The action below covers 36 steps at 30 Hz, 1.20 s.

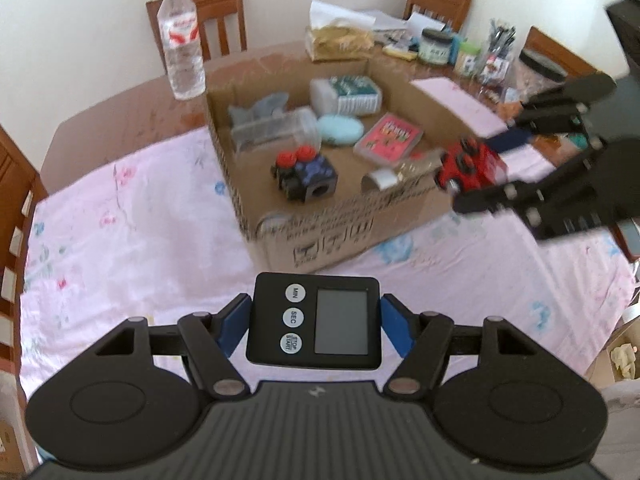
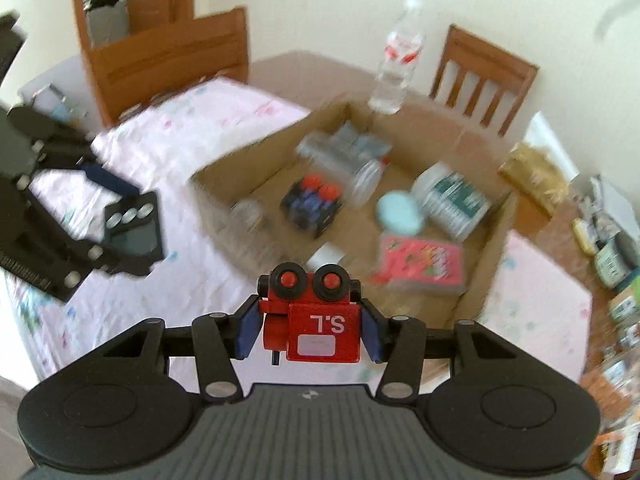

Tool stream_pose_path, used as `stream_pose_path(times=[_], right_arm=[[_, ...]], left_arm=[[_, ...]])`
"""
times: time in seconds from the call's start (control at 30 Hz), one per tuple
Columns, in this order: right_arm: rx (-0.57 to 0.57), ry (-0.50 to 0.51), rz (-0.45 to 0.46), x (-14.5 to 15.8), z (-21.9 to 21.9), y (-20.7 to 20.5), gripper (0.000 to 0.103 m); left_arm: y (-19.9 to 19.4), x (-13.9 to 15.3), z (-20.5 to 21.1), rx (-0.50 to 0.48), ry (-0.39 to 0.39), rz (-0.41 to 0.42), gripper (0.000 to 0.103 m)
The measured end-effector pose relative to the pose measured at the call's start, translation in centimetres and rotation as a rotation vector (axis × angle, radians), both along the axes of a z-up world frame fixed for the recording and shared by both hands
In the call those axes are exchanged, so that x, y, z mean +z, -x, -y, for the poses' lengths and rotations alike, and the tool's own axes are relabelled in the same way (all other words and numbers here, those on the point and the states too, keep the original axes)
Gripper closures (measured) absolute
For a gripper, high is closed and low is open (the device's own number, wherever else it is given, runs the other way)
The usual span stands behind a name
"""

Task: Organize rigid objects
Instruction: 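Carry the timer and red train into the box and release both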

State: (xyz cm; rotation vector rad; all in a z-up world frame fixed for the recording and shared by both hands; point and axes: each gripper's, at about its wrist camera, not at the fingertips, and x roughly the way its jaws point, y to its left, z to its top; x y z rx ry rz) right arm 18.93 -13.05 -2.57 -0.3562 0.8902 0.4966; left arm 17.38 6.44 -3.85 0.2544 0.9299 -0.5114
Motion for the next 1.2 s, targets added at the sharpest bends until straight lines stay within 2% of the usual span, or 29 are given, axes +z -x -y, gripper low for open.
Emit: stream_pose_path(times=[0.17,0.33,0.47,0.5,0.53,0.6,0.63,0.93,1.2], right_arm=[[-0.104,-0.009,0.036,0.5,2.0,-4.0,0.047],[-0.196,-0.003,0.000,-1.6,2.9,-8.4,0.047],[-0.237,0.015,-0.009,-3.6,3.0,-10.4,0.047],[-0.248,0.008,-0.007,-3.8,3.1,-10.6,0.042],[-0.260,0.004,0.001,-3.8,3.2,-10.7,0.027],[-0.276,-0.009,0.028,-3.3,3.4,-10.5,0.007],[-0.277,-0.019,0.044,-3.0,3.5,-10.3,0.002],[-0.299,-0.036,0.055,-0.8,3.9,-7.3,0.000],[-0.308,0.010,0.071,-0.6,4.0,-4.5,0.000]], left_arm=[[-0.3,1.3,0.5,-0.020,0.019,0.027,0.034],[-0.7,1.6,1.0,-0.022,0.014,0.042,0.034],[-0.9,1.9,1.2,-0.021,0.012,0.053,0.034],[-1.0,2.0,1.3,-0.021,0.011,0.057,0.034],[-1.0,2.1,1.4,-0.020,0.011,0.059,0.034],[-1.3,2.3,1.5,-0.020,0.010,0.064,0.034],[-1.4,2.4,1.6,-0.022,0.009,0.067,0.034],[-4.0,3.3,3.3,-0.044,0.013,0.113,0.034],[-8.0,2.5,6.1,-0.054,0.029,0.119,0.034]])
